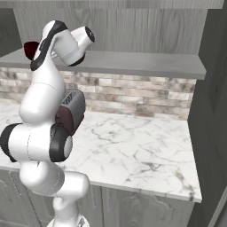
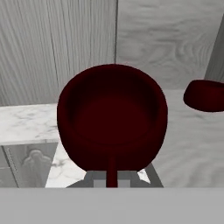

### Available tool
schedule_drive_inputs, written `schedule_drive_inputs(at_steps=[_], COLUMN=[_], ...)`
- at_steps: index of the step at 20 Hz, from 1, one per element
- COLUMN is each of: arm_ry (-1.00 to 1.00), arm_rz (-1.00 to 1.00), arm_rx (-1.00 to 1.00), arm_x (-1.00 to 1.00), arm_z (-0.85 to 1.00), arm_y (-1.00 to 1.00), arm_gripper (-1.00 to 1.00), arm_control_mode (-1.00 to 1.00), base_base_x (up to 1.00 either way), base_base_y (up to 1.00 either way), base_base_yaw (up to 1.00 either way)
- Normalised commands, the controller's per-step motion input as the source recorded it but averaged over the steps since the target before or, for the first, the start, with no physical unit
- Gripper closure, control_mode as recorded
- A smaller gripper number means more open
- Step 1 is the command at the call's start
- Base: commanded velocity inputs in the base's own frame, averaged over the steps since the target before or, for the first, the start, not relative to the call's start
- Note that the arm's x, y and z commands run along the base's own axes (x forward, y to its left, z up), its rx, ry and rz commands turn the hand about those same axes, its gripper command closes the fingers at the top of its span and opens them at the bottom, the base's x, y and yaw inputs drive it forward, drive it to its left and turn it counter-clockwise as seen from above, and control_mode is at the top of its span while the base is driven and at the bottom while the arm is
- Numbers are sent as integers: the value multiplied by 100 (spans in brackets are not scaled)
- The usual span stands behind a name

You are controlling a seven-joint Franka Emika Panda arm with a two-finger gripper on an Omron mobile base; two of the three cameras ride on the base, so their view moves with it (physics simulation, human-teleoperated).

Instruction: Pick the mug on the counter and place it in the cabinet with the handle facing the right, like the mugs already inside.

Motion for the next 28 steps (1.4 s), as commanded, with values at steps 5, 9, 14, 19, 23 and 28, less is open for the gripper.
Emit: schedule_drive_inputs(at_steps=[5, 9, 14, 19, 23, 28], arm_ry=[-3, -4, -3, 1, 3, 3], arm_rz=[1, 1, 1, 1, 0, 0], arm_rx=[3, 6, 2, 0, -1, -3], arm_x=[17, 19, 20, 19, 21, 18], arm_z=[-10, -11, -10, -1, 0, 0], arm_y=[4, 4, 8, 4, 2, 3], arm_gripper=[100, 100, 100, 100, 100, 100], arm_control_mode=[-100, -100, -100, -100, -100, -100], base_base_x=[0, 0, 0, 0, 0, 0], base_base_y=[0, 0, 0, 0, 0, 0], base_base_yaw=[0, 0, 0, 0, 0, 0])
